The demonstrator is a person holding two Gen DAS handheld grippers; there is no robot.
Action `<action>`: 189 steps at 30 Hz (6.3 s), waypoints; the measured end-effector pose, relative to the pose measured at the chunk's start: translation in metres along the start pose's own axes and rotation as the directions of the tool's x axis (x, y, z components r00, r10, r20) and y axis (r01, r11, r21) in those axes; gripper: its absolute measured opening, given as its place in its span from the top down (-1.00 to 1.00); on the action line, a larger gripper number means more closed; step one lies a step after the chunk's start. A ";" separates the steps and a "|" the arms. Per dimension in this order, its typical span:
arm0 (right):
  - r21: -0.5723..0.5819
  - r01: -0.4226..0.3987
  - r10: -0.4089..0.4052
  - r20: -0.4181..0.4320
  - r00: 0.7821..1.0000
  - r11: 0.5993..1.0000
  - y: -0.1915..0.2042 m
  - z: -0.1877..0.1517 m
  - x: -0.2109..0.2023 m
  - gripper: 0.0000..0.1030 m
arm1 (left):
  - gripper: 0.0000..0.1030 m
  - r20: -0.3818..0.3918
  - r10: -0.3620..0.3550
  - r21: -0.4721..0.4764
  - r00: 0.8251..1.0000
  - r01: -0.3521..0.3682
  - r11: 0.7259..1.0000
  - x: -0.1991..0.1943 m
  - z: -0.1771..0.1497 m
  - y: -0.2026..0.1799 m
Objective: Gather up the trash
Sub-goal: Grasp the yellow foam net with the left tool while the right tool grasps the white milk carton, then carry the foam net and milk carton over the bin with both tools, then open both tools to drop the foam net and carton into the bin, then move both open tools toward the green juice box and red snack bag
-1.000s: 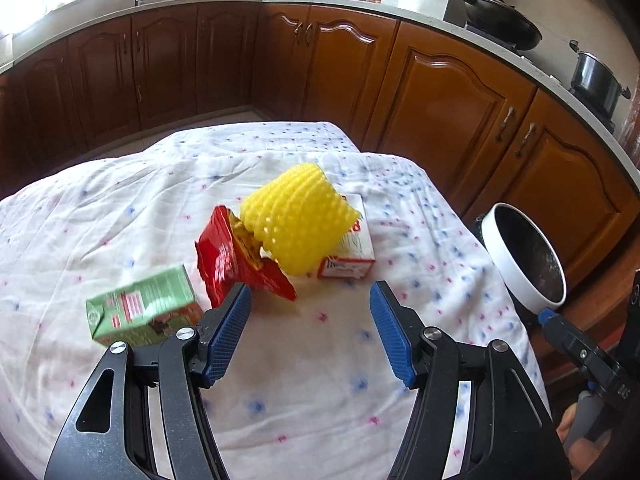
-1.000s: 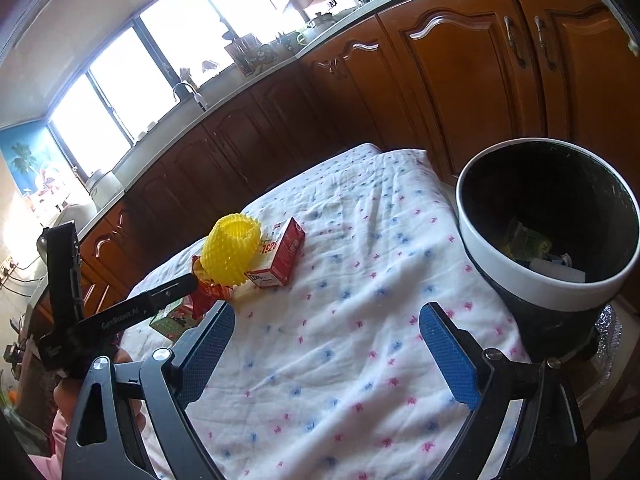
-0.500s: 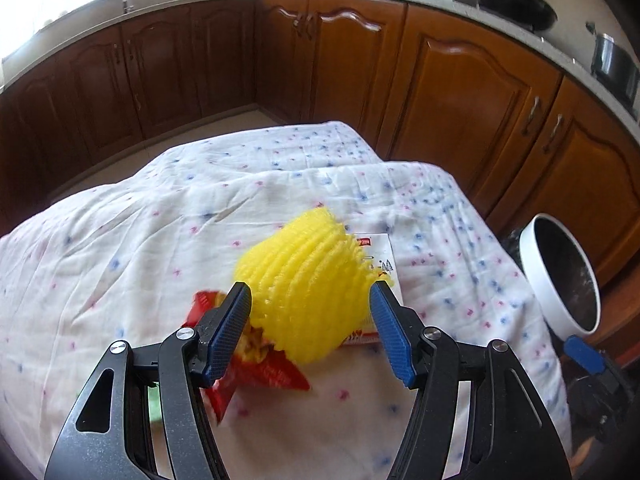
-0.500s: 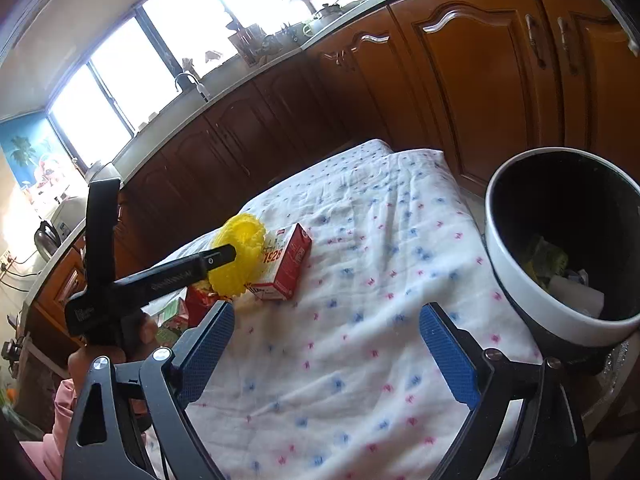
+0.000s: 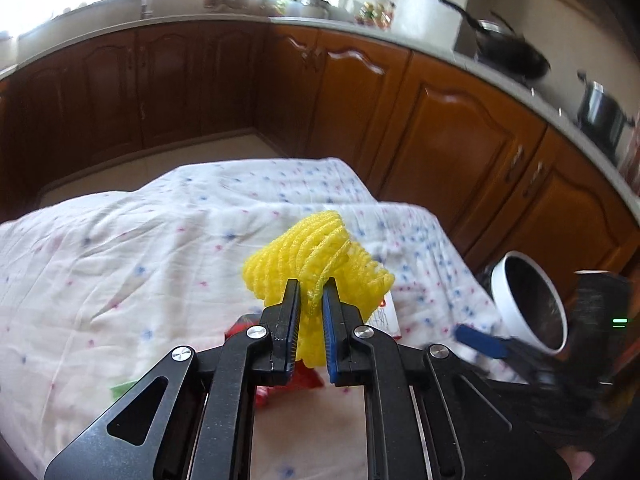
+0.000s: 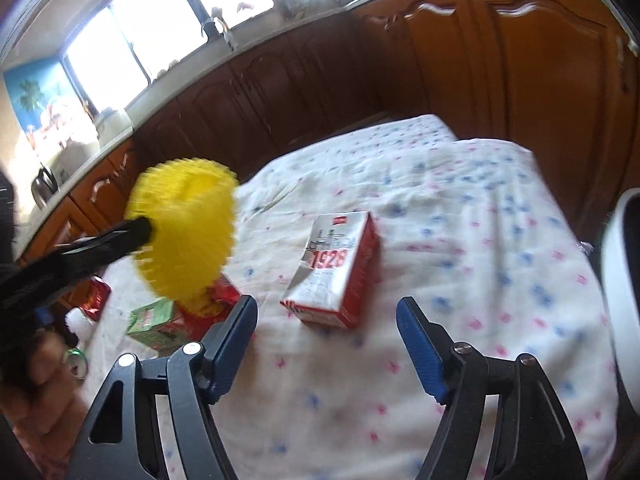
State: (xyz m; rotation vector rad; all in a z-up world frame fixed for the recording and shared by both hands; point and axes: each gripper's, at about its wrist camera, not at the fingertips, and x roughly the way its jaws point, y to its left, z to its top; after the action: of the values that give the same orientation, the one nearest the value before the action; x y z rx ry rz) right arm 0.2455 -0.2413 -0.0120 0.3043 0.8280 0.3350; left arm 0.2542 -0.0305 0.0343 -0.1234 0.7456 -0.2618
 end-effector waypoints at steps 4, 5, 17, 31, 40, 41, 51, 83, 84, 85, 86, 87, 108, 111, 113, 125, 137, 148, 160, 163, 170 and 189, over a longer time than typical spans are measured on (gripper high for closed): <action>-0.022 0.020 -0.021 -0.038 0.999 1.000 0.010 0.008 0.029 -0.34 | 0.81 0.022 -0.004 -0.064 1.000 0.005 0.998 -0.014 -0.002 0.018; -0.028 0.024 -0.026 -0.048 0.999 0.999 0.012 0.009 0.035 -0.32 | 0.81 0.025 -0.003 -0.071 1.000 0.005 0.997 -0.017 -0.003 0.020; 0.002 0.068 -0.068 0.006 0.998 0.998 -0.015 -0.010 -0.017 0.06 | 0.81 0.037 -0.081 -0.052 0.996 0.083 0.995 -0.034 -0.008 0.002; 0.138 0.075 -0.095 0.140 0.986 0.988 -0.068 -0.054 -0.124 0.06 | 0.81 -0.069 -0.165 0.005 0.984 0.166 0.986 -0.020 -0.051 -0.058; 0.195 0.095 -0.135 0.204 0.970 0.976 -0.102 -0.062 -0.160 0.07 | 0.81 -0.097 -0.195 0.051 0.976 0.200 0.978 -0.018 -0.058 -0.096; 0.199 0.097 -0.139 0.209 0.968 0.975 -0.105 -0.063 -0.165 0.07 | 0.81 -0.101 -0.200 0.058 0.975 0.206 0.977 -0.018 -0.059 -0.101; 0.251 0.129 -0.193 0.252 0.948 0.959 -0.138 -0.068 -0.197 0.07 | 0.81 -0.121 -0.237 0.128 0.964 0.252 0.959 -0.015 -0.059 -0.152; 0.311 0.246 -0.315 0.195 0.929 0.918 -0.210 -0.048 -0.196 0.07 | 0.81 -0.239 -0.223 0.319 0.945 0.293 0.901 0.065 -0.028 -0.288; 0.311 0.247 -0.316 0.192 0.929 0.918 -0.213 -0.048 -0.195 0.07 | 0.81 -0.246 -0.222 0.321 0.944 0.295 0.900 0.068 -0.029 -0.291; 0.311 0.250 -0.318 0.188 0.929 0.917 -0.214 -0.047 -0.194 0.07 | 0.81 -0.250 -0.221 0.323 0.943 0.296 0.899 0.070 -0.029 -0.293; 0.313 0.251 -0.318 0.185 0.930 0.916 -0.216 -0.048 -0.193 0.07 | 0.81 -0.254 -0.220 0.326 0.942 0.298 0.897 0.072 -0.030 -0.296; 0.313 0.251 -0.317 0.183 0.930 0.916 -0.217 -0.047 -0.193 0.07 | 0.81 -0.256 -0.219 0.330 0.941 0.298 0.896 0.074 -0.030 -0.298; 0.369 0.205 -0.288 0.184 0.940 0.906 -0.229 -0.051 -0.196 -0.08 | 0.21 -0.284 -0.224 0.261 0.932 0.300 0.917 0.086 -0.029 -0.286; 0.361 0.191 -0.277 0.204 0.939 0.913 -0.217 -0.055 -0.199 -0.21 | 0.17 -0.267 -0.225 0.234 0.937 0.289 0.928 0.079 -0.029 -0.271; 0.355 0.185 -0.273 0.217 0.937 0.917 -0.209 -0.057 -0.200 -0.32 | 0.17 -0.259 -0.225 0.208 0.939 0.282 0.937 0.075 -0.030 -0.257; 0.326 0.121 -0.211 0.257 0.943 0.937 -0.151 -0.087 -0.187 -0.75 | 0.06 -0.184 -0.163 0.144 0.969 0.191 0.971 0.025 -0.069 -0.181; 0.244 0.061 -0.112 0.202 0.973 0.968 -0.092 -0.105 -0.156 -0.78 | 0.05 -0.164 -0.079 0.045 0.983 0.088 0.995 -0.010 -0.099 -0.098; 0.149 0.013 -0.035 0.147 0.989 0.989 -0.041 -0.112 -0.123 -0.78 | 0.02 -0.146 0.013 -0.022 0.989 -0.016 1.000 -0.034 -0.118 -0.033; 0.049 -0.014 0.009 0.109 0.994 0.999 -0.002 -0.105 -0.096 -0.78 | 0.02 -0.113 0.096 -0.071 0.989 -0.105 0.992 -0.057 -0.127 0.027; 0.032 -0.023 0.020 0.105 0.994 0.999 0.008 -0.101 -0.090 -0.78 | 0.02 -0.115 0.112 -0.082 0.987 -0.122 0.989 -0.059 -0.128 0.042; -0.013 -0.044 0.045 0.079 0.996 0.999 0.030 -0.093 -0.074 -0.76 | 0.01 -0.112 0.125 -0.086 0.986 -0.135 0.987 -0.062 -0.122 0.067; -0.056 -0.137 0.138 0.024 0.990 0.989 0.066 -0.034 -0.016 0.00 | -0.40 -0.109 0.108 0.185 0.988 -0.086 0.979 -0.021 -0.066 0.097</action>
State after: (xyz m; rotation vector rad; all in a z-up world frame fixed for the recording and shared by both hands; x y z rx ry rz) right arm 0.1983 -0.1831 0.0027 0.3153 0.7705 0.4805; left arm 0.2130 0.0677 -0.0203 0.1005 0.8401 -0.2432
